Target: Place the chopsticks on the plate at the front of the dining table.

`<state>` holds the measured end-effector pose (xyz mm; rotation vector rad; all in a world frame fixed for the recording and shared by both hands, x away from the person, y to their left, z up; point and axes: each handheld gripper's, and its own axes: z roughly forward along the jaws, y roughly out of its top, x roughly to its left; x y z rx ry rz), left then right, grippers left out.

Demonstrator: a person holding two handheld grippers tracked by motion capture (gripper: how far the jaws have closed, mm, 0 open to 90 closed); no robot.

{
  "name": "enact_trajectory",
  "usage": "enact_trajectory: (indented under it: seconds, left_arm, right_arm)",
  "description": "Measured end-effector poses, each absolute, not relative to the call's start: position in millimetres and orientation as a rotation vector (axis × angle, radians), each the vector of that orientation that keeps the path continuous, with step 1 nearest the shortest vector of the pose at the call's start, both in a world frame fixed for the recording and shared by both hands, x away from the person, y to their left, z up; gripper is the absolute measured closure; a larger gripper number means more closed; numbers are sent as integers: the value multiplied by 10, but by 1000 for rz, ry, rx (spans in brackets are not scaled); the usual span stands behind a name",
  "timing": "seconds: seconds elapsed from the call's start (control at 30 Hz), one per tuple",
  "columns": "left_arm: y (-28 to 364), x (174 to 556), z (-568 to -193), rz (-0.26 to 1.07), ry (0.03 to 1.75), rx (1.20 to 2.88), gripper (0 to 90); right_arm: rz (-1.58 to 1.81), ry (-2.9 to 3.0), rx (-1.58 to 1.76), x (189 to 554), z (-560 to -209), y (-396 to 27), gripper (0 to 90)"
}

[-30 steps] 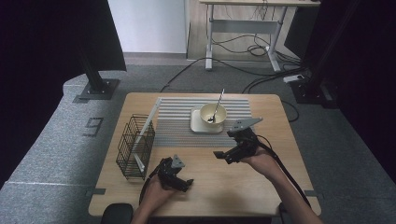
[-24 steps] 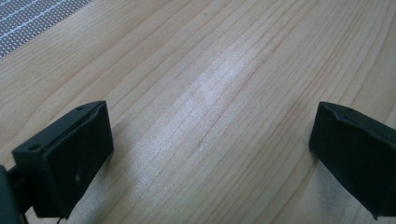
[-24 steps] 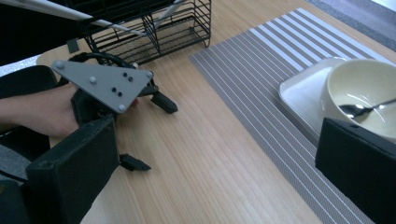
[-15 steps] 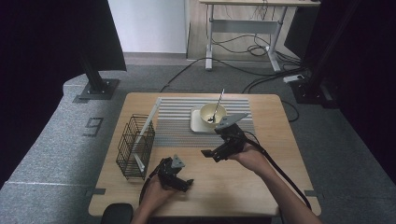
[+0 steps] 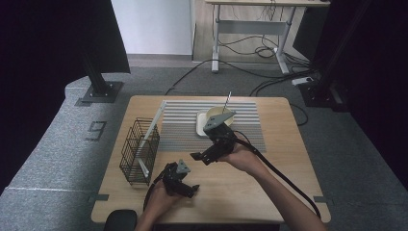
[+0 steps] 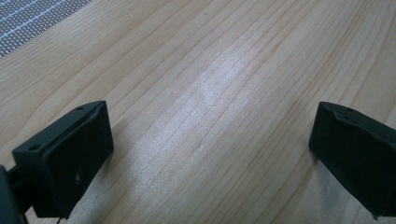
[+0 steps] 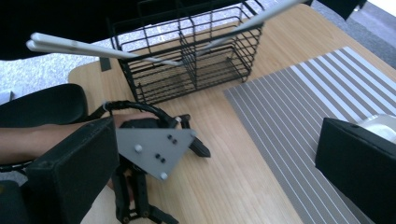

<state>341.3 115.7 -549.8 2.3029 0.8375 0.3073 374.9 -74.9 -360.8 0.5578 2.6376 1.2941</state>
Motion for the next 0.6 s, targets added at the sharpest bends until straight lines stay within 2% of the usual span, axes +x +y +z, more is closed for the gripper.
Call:
enact_trajectory:
  seconds: [0.6]
  left_arm:
    - [1155,3412,-5499,307,839,2301,0]
  right_arm:
    - [1322,2744,426,3611,-3605,-149,0]
